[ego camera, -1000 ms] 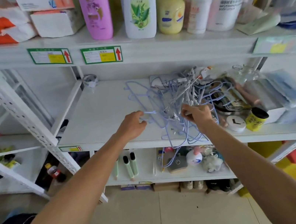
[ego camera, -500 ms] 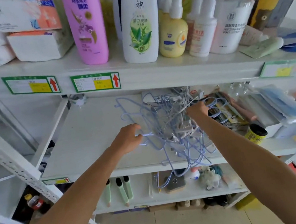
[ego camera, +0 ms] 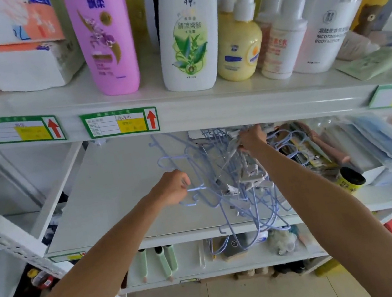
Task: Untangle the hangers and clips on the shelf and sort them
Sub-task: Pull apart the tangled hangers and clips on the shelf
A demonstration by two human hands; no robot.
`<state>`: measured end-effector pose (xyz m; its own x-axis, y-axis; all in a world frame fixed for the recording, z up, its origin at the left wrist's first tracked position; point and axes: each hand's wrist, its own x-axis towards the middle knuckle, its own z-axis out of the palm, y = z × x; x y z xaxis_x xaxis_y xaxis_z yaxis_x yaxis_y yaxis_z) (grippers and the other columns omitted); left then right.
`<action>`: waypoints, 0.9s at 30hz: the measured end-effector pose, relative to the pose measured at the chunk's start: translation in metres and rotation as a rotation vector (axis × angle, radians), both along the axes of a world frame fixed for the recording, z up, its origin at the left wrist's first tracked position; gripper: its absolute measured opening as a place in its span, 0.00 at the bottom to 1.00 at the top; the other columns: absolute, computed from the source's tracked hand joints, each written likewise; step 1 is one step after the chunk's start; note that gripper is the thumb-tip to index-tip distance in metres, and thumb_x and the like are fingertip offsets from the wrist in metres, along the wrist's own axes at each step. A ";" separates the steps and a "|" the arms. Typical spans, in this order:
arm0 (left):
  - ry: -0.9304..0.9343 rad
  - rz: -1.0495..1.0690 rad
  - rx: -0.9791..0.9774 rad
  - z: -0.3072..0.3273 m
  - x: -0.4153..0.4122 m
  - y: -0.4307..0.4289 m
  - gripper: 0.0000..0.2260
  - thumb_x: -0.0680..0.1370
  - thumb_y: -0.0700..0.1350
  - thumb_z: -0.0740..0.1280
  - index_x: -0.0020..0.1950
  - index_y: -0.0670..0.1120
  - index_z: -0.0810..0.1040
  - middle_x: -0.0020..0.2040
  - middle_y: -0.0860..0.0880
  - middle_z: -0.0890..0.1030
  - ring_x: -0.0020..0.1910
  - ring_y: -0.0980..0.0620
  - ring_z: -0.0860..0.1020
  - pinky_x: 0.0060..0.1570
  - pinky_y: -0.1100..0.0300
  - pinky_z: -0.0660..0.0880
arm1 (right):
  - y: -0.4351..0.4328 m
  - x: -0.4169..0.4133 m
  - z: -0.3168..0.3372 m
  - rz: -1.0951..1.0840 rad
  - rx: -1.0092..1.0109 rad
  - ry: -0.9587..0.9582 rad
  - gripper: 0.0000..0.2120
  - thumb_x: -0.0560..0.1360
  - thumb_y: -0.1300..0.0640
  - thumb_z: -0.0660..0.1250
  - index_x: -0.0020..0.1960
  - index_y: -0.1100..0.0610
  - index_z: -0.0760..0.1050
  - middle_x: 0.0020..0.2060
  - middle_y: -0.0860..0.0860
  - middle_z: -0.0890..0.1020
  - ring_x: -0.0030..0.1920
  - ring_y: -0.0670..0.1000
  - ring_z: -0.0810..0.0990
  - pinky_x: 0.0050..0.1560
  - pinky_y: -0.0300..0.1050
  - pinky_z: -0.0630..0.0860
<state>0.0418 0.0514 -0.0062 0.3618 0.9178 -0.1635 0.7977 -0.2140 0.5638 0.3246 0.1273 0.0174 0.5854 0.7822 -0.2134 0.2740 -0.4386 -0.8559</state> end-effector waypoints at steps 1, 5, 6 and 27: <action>0.011 -0.006 0.007 0.001 0.003 0.002 0.10 0.74 0.38 0.66 0.53 0.46 0.81 0.52 0.47 0.84 0.53 0.50 0.82 0.55 0.57 0.78 | -0.003 -0.001 0.002 -0.011 0.010 -0.043 0.07 0.80 0.58 0.66 0.47 0.61 0.71 0.36 0.54 0.77 0.35 0.54 0.84 0.40 0.54 0.84; 0.046 -0.028 0.007 0.004 0.015 0.005 0.07 0.74 0.40 0.66 0.49 0.46 0.81 0.50 0.46 0.84 0.52 0.48 0.82 0.51 0.59 0.76 | -0.014 0.006 0.009 -0.063 0.031 -0.023 0.06 0.80 0.59 0.65 0.50 0.59 0.68 0.45 0.58 0.80 0.32 0.55 0.84 0.34 0.54 0.84; 0.054 -0.025 0.007 0.004 0.018 0.005 0.07 0.74 0.40 0.66 0.51 0.46 0.81 0.51 0.46 0.84 0.53 0.47 0.81 0.51 0.59 0.76 | -0.016 0.007 0.010 -0.072 0.016 0.023 0.06 0.80 0.60 0.65 0.54 0.59 0.68 0.49 0.59 0.81 0.32 0.57 0.85 0.34 0.54 0.84; -0.338 0.142 -0.212 -0.003 0.039 -0.015 0.28 0.66 0.51 0.72 0.66 0.45 0.77 0.54 0.44 0.83 0.55 0.46 0.81 0.56 0.55 0.74 | -0.051 -0.017 -0.011 0.012 0.353 0.530 0.11 0.79 0.73 0.58 0.53 0.59 0.71 0.44 0.57 0.81 0.46 0.62 0.84 0.46 0.61 0.83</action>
<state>0.0806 0.0364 -0.0088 0.2997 0.9214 -0.2475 0.5733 0.0335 0.8187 0.3079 0.0761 0.0068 0.4615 0.8644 -0.1995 -0.2227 -0.1047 -0.9692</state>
